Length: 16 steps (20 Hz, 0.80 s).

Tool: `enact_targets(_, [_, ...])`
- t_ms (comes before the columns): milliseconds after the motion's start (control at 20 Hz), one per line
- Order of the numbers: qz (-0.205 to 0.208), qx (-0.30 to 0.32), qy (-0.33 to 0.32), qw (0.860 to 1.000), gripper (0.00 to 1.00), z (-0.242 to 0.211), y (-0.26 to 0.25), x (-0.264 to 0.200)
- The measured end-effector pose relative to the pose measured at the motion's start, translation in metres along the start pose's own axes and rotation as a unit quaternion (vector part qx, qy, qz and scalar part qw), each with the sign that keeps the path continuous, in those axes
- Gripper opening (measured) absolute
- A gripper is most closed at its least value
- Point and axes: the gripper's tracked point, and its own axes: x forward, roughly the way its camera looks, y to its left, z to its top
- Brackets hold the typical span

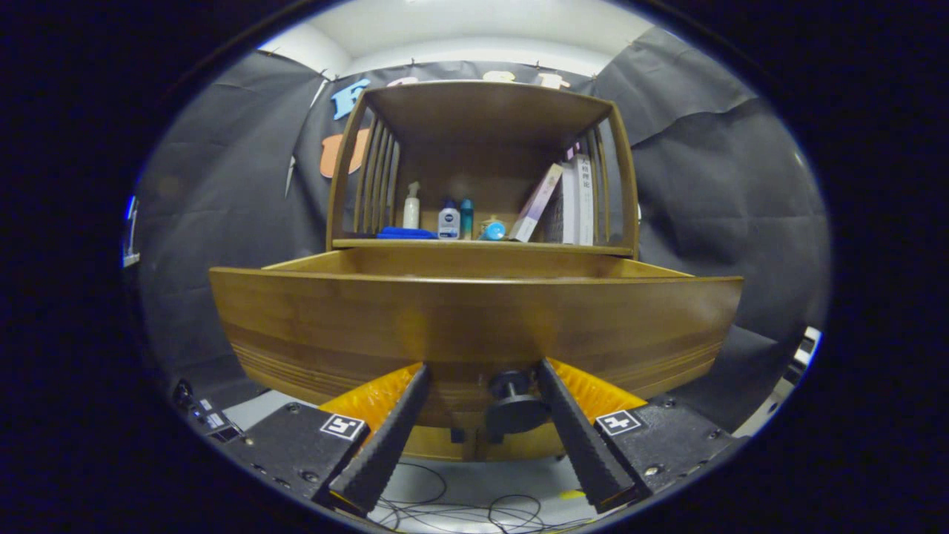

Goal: Pull open the drawer, take out the items inside it, and place them on the countertop above the cabinet.

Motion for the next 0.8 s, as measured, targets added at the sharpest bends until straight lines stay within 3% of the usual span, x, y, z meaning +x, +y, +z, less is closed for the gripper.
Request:
enact_targets(250, [0.001, -0.002, -0.013, 1.000, 0.98, 0.011, -0.002, 0.021])
enact_targets(800, [-0.014, -0.002, 0.028, 1.000, 0.98, 0.035, 0.005, 0.124])
